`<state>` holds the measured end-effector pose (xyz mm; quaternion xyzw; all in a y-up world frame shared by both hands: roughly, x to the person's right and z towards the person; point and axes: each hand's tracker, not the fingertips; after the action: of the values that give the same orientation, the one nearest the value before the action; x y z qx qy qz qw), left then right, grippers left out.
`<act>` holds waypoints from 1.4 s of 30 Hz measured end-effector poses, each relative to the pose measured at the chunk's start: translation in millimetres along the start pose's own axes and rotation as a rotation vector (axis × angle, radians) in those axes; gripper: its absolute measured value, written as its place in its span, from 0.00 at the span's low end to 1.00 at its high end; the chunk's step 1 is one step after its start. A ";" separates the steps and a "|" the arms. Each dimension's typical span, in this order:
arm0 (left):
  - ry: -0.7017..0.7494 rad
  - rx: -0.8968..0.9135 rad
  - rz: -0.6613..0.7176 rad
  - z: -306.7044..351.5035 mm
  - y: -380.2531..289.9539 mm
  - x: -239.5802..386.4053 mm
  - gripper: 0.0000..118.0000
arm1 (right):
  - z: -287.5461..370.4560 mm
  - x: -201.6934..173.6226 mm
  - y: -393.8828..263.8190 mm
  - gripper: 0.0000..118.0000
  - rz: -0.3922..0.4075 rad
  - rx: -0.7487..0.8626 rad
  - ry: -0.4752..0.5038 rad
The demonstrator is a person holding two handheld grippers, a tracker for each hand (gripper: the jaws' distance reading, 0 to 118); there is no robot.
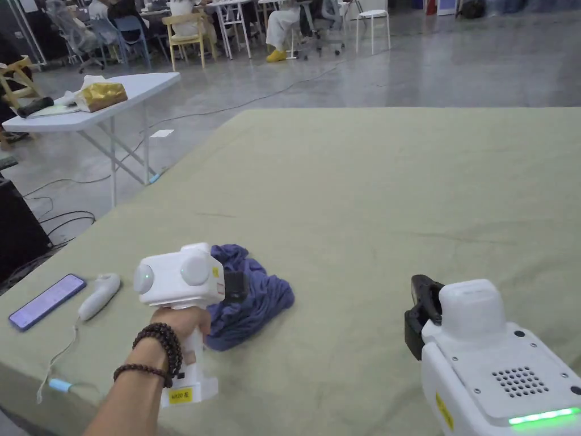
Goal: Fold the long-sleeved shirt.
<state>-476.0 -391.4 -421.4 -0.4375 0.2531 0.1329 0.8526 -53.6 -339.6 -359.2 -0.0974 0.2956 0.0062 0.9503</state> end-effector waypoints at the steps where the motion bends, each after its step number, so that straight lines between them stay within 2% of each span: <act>1: 0.036 -0.016 0.000 -9.9 2.6 1.5 0.84 | -4.3 2.2 -1.4 0.00 0.013 -0.016 -0.010; 2: 0.029 -0.015 0.004 -20.3 5.3 0.0 0.82 | -8.2 4.3 -2.7 0.00 0.028 -0.031 -0.014; 3: 0.008 -0.028 0.030 -32.2 7.5 -1.9 0.73 | -12.5 6.3 -4.8 0.00 0.040 -0.043 -0.023; 4: -0.029 -0.058 0.061 -41.1 7.8 -4.4 0.54 | -16.5 7.6 -6.8 0.00 0.046 -0.050 -0.029; 5: -0.059 -0.084 0.101 -48.0 6.5 -6.9 0.46 | -19.5 10.2 -8.9 0.00 0.048 -0.056 -0.033; 6: -0.076 -0.108 0.121 -52.6 4.3 -8.7 0.46 | -21.7 12.9 -10.6 0.00 0.047 -0.064 -0.039; 7: -0.020 -0.113 0.127 -56.3 4.0 -5.7 0.15 | -23.6 15.6 -12.3 0.00 0.041 -0.073 -0.046; 8: 0.010 -0.140 0.106 -57.4 3.9 -4.4 0.06 | -25.2 17.2 -13.3 0.00 0.035 -0.081 -0.048; 11: -0.054 -0.100 0.070 -37.2 5.8 4.3 0.05 | -24.4 22.3 -16.5 0.00 0.019 -0.091 -0.056; 14: -0.209 -0.015 0.048 -3.8 16.5 21.2 0.05 | -18.6 28.4 -16.9 0.00 0.017 -0.089 -0.065; 17: -0.338 0.074 -0.009 43.8 27.3 63.4 0.05 | -10.5 38.4 -14.3 0.00 0.014 -0.095 -0.105; 23: -0.650 0.136 -0.182 118.1 21.2 205.9 0.05 | 30.0 86.0 -5.3 0.00 -0.034 -0.067 -0.237; 28: -0.889 0.027 -0.303 137.1 -35.0 356.1 0.05 | 92.6 145.3 -0.2 0.00 -0.051 -0.035 -0.401; 33: -0.992 -0.132 -0.452 121.8 -124.5 487.8 0.05 | 145.2 196.1 -6.0 0.00 -0.071 -0.049 -0.590; 35: -1.015 -0.174 -0.504 110.8 -159.3 523.2 0.05 | 159.5 209.2 -9.8 0.00 -0.087 -0.058 -0.627; 39: -0.886 -0.247 -0.456 90.4 -192.6 545.7 0.05 | 173.7 221.2 -16.3 0.00 -0.080 -0.078 -0.663; 40: -0.880 -0.221 -0.460 90.6 -190.9 542.5 0.08 | 175.2 221.1 -17.8 0.00 -0.082 -0.079 -0.663; 41: -0.873 -0.183 -0.481 93.6 -184.3 536.8 0.31 | 175.6 220.9 -19.1 0.00 -0.084 -0.081 -0.660; 42: -0.880 -0.134 -0.494 100.1 -177.6 527.1 0.62 | 174.4 219.8 -20.1 0.00 -0.085 -0.081 -0.654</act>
<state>76.1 -410.7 -540.7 -0.4405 -0.2499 0.1148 0.8546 226.9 -336.5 -338.7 -0.1403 -0.0302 0.0090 0.9896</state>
